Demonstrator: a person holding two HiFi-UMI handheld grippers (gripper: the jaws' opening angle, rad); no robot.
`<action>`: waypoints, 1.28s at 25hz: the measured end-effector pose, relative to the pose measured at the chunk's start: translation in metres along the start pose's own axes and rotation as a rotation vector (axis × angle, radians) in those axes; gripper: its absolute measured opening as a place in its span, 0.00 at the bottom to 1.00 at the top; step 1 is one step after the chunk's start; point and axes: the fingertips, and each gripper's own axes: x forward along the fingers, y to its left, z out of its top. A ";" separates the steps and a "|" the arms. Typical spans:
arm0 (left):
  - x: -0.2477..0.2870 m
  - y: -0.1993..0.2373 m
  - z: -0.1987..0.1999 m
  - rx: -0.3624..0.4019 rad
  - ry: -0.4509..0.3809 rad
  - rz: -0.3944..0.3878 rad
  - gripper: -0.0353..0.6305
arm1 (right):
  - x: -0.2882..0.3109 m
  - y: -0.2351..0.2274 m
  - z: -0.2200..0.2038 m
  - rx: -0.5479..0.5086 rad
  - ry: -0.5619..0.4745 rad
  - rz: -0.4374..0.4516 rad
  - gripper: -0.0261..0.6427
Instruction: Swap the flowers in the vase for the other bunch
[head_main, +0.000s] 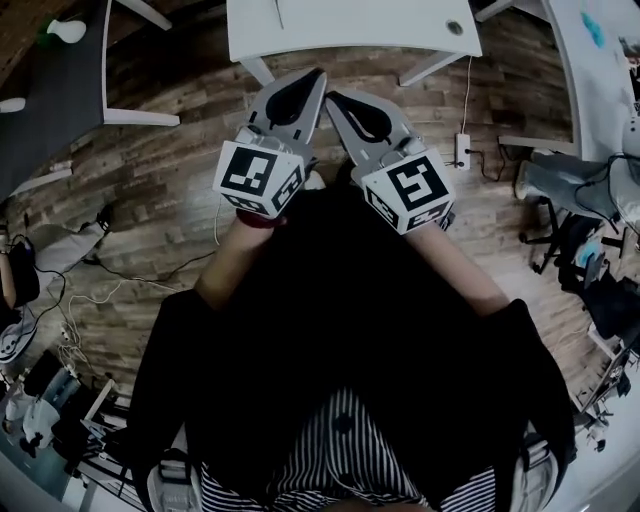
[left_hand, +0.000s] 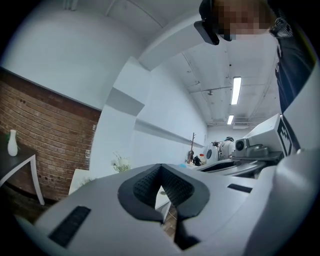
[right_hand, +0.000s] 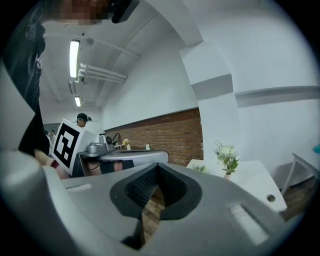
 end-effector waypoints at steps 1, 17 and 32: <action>0.006 0.004 -0.001 -0.001 0.003 -0.002 0.06 | 0.005 -0.005 0.000 0.002 0.005 0.001 0.04; 0.138 0.129 0.040 0.031 -0.001 0.154 0.06 | 0.130 -0.136 0.054 -0.014 -0.011 0.130 0.04; 0.263 0.199 0.050 0.027 0.064 0.260 0.06 | 0.207 -0.265 0.081 0.048 0.000 0.244 0.04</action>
